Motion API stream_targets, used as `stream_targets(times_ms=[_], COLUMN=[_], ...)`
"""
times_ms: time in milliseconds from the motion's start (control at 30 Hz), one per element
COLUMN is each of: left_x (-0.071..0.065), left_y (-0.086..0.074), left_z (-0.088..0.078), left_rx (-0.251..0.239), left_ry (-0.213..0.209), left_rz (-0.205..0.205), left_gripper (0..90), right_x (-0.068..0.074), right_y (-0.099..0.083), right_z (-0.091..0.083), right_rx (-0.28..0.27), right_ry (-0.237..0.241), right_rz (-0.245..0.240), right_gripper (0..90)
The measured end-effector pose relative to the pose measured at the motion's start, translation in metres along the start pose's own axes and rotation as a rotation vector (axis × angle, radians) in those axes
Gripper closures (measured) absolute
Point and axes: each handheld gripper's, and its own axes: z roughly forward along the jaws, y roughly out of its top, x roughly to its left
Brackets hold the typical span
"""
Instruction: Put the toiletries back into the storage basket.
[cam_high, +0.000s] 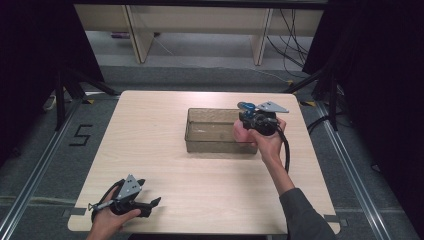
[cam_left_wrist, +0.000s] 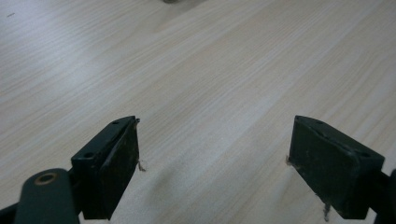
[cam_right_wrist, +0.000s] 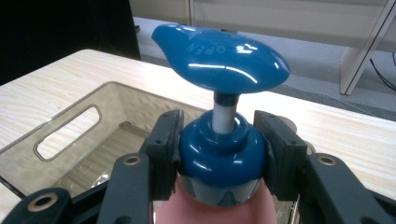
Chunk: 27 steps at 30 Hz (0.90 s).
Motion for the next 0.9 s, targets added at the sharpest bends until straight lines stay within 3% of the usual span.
stream_targets(times_ms=[67, 100, 167, 200, 367, 433, 467, 500, 533, 567, 600, 700, 767, 800, 833, 867, 900], left_x=[0.000, 0.002, 0.000, 0.000, 0.002, 0.002, 0.000, 0.002, 0.001, 0.001, 0.001, 0.001, 0.005, 0.003, 0.003, 0.001, 0.002], left_y=[0.000, 0.000, 0.000, 0.000, 0.000, 0.000, 0.000, 0.000, 0.000, 0.000, 0.000, 0.000, 0.001, 0.001, 0.001, 0.000, 0.000], left_z=[0.000, -0.002, -0.001, -0.001, -0.001, -0.001, 0.000, -0.002, -0.002, -0.002, 0.000, -0.002, -0.002, -0.002, -0.001, -0.001, -0.001], left_rx=[0.003, 0.032, 0.005, 0.006, 0.018, 0.014, -0.004, 0.021, 0.029, 0.029, 0.002, 0.016, 0.018, 0.017, 0.011, 0.011, 0.010], left_ry=[-0.002, 0.003, -0.002, -0.001, 0.000, 0.002, 0.002, -0.002, 0.002, 0.002, -0.002, 0.005, 0.003, -0.005, 0.003, 0.004, 0.001], left_rz=[0.000, 0.024, 0.001, 0.000, 0.021, 0.018, -0.002, 0.022, 0.021, 0.021, 0.012, 0.011, 0.049, 0.023, 0.035, 0.015, 0.019], left_gripper=[15.8, 15.8, 15.8, 15.8, 15.8, 15.8, 15.8, 15.8, 15.8, 15.8, 15.8, 15.8, 15.8, 15.8, 15.8, 15.8, 15.7], right_x=[0.000, 0.000, -0.001, 0.000, -0.001, -0.001, 0.001, 0.000, -0.002, -0.002, 0.001, -0.002, -0.002, -0.003, -0.004, -0.002, -0.004], right_y=[-0.003, -0.004, -0.006, -0.008, -0.013, -0.015, -0.016, -0.017, -0.017, -0.017, -0.018, -0.020, -0.022, -0.023, -0.023, -0.023, -0.023], right_z=[0.000, 0.000, 0.000, -0.001, 0.000, 0.000, -0.001, -0.001, -0.001, -0.001, -0.002, -0.001, 0.000, 0.000, 0.001, 0.000, 0.000], right_rx=[0.000, 0.001, 0.009, 0.008, 0.014, 0.010, 0.016, 0.011, 0.010, 0.010, 0.018, 0.015, 0.018, 0.024, 0.006, 0.013, 0.012], right_ry=[0.006, 0.000, -0.008, -0.007, 0.002, 0.006, -0.003, -0.006, -0.005, -0.005, -0.005, -0.011, -0.006, -0.003, -0.018, -0.016, -0.014], right_rz=[0.007, 0.010, -0.006, 0.022, 0.008, -0.003, 0.017, 0.007, -0.025, -0.025, 0.017, 0.002, 0.027, 0.023, 0.006, 0.036, 0.012], right_gripper=[53.7, 53.6, 53.6, 53.6, 53.6, 53.7, 53.6, 53.6, 53.6, 53.6, 53.6, 53.6, 53.6, 53.6, 53.6, 53.6, 53.6])
